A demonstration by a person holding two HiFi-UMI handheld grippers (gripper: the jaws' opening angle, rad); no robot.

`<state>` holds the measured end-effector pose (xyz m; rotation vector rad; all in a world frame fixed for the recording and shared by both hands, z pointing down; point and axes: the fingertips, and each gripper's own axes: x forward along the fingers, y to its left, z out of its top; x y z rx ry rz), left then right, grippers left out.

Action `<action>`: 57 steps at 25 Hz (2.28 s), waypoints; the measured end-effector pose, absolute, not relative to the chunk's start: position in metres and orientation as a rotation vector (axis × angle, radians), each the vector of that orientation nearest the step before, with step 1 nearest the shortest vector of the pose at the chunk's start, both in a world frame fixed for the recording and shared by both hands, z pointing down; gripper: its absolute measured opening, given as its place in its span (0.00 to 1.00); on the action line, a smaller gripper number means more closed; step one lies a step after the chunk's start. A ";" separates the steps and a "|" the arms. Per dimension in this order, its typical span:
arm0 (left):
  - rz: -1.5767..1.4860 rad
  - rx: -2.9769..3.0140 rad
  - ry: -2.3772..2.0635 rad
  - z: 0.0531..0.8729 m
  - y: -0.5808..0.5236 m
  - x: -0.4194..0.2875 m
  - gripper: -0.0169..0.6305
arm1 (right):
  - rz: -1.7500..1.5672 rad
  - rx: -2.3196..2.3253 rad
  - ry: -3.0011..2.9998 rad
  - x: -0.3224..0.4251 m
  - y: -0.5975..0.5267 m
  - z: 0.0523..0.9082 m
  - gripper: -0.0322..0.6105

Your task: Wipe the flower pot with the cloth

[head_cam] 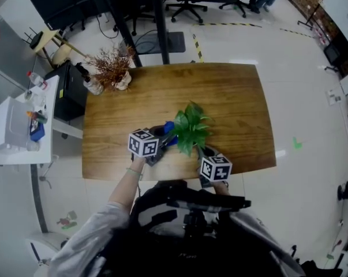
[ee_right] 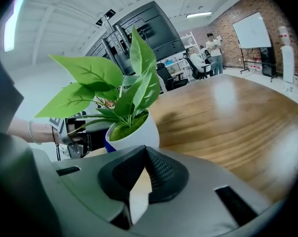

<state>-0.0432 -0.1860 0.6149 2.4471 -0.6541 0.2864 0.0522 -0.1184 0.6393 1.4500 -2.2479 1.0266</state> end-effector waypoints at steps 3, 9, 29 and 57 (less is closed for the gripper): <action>0.324 2.462 -0.645 0.618 -0.174 -0.040 0.13 | 1.022 1.488 -2.225 0.060 -0.123 0.638 0.06; 0.495 2.515 -0.574 0.627 -0.136 -0.025 0.14 | 1.036 1.541 -2.176 0.075 -0.131 0.646 0.06; 0.199 2.295 -0.867 0.607 -0.175 -0.061 0.13 | 1.001 1.578 -2.206 0.082 -0.143 0.633 0.06; 0.491 2.483 -0.553 0.631 -0.101 -0.005 0.14 | 1.051 1.633 -2.172 0.091 -0.150 0.633 0.06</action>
